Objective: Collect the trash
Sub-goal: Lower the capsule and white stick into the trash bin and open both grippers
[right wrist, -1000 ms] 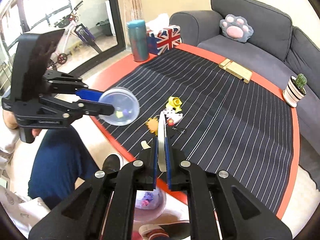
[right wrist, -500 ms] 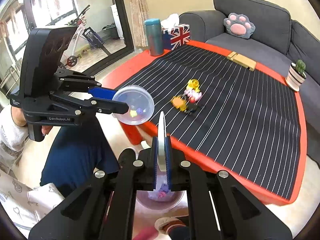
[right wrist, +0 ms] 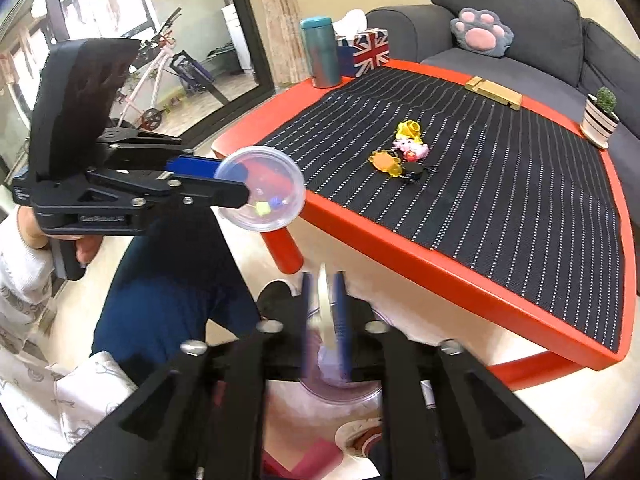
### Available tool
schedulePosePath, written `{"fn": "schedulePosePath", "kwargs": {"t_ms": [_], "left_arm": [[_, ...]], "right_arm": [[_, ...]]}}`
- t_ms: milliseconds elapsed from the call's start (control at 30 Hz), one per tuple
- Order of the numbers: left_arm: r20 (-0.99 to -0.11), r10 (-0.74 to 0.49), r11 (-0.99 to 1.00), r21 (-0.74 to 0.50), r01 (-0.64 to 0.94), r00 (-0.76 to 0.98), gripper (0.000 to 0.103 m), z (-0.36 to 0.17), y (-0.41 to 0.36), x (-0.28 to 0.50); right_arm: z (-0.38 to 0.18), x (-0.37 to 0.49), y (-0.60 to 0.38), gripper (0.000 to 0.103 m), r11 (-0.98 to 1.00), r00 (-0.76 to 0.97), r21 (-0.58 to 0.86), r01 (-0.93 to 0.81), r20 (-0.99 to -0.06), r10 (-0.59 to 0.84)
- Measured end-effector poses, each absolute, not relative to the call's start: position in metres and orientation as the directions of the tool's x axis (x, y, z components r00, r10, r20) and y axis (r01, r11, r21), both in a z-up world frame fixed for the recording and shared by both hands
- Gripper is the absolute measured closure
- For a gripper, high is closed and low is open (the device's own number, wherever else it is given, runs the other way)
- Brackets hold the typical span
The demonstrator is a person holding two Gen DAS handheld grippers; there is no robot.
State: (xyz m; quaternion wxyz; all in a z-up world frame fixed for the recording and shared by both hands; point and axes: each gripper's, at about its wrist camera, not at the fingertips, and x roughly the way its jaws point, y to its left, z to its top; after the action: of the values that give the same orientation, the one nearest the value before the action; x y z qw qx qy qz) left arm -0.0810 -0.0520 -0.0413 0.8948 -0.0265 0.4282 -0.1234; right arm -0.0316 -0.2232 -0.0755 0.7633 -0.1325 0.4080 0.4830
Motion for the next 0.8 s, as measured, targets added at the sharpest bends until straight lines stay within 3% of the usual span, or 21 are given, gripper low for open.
{"fn": "schedulePosePath", "kwargs": {"t_ms": [67,200,400,800], "left_arm": [[-0.76,-0.243,0.969,-0.155,0.195,0.603,0.08,-0.042,-0.051,-0.081],[-0.768,-0.246,0.968,-0.159,0.196,0.591,0.08,-0.047,-0.053,-0.081],[-0.773,-0.256,0.965,-0.164,0.206,0.581,0.08,-0.051,-0.057,-0.082],[-0.774,-0.272,0.959,-0.168,0.23,0.572,0.08,-0.052,-0.067,-0.085]], "right_arm": [[-0.073,-0.03,-0.227,0.031,0.529,0.238,0.188,-0.827,-0.736,0.634],[-0.07,-0.025,-0.23,0.012,0.56,0.265,0.191,-0.806,-0.729,0.631],[-0.069,-0.02,-0.234,0.006,0.614,0.292,0.194,-0.765,-0.746,0.599],[-0.056,-0.021,-0.252,0.005,0.667,0.352,0.198,-0.718,-0.723,0.594]]}}
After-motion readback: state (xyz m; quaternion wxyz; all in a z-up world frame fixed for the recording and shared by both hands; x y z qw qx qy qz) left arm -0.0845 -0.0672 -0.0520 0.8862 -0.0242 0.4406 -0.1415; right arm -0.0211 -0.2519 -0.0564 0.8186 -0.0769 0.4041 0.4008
